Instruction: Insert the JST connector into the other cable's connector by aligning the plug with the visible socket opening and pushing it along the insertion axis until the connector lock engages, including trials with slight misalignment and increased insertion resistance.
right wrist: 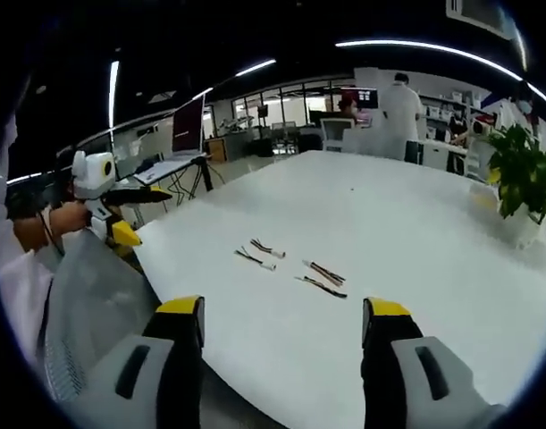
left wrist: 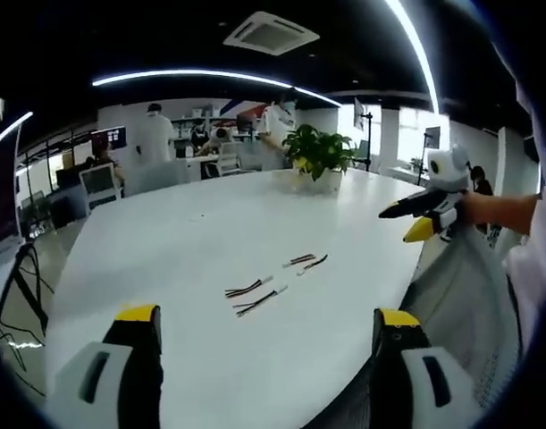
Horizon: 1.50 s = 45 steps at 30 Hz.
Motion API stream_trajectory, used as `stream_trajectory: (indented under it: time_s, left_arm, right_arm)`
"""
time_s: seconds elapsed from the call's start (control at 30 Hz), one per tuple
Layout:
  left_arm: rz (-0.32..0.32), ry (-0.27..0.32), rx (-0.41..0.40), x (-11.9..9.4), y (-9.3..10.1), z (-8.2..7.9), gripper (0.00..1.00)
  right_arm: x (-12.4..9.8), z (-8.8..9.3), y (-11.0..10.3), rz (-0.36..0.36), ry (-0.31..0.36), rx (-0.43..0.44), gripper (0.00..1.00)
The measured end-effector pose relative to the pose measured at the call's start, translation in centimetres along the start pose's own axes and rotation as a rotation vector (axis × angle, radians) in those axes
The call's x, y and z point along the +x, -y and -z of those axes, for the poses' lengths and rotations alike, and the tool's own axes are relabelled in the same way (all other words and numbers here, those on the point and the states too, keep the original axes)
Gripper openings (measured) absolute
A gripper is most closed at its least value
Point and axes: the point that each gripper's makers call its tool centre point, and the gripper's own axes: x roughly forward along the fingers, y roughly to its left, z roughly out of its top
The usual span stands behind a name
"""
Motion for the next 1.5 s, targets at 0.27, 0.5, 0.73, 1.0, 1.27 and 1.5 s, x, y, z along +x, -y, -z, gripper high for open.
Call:
stream_trajectory:
  time_s: [0.27, 0.5, 0.73, 1.0, 1.27, 1.5]
  left_arm:
    - [0.007, 0.007, 0.041, 0.6, -0.8, -1.0, 0.98]
    - [0.027, 0.038, 0.021, 0.9, -1.0, -2.0, 0.98]
    - [0.028, 0.044, 0.038, 1.4, -1.6, -2.6, 0.98]
    - [0.048, 0.024, 0.108, 2.8, -1.8, -3.4, 0.97]
    - [0.075, 0.006, 0.127, 4.4, -2.1, -3.7, 0.97]
    - [0.094, 0.018, 0.12, 5.6, -2.4, -4.4, 0.97]
  right_arm:
    - [-0.1, -1.6, 0.9, -0.016, 0.033, 0.002, 0.66]
    - [-0.4, -2.7, 1.8, -0.013, 0.047, -0.009, 0.61]
    - [0.1, -3.2, 1.6, -0.042, 0.054, -0.025, 0.59]
    - [1.0, -3.8, 1.4, -0.086, 0.051, -0.038, 0.53]
    - [1.7, -4.2, 1.5, -0.12, 0.039, -0.076, 0.51]
    - [2.5, -4.2, 2.4, -0.125, 0.027, -0.069, 0.5]
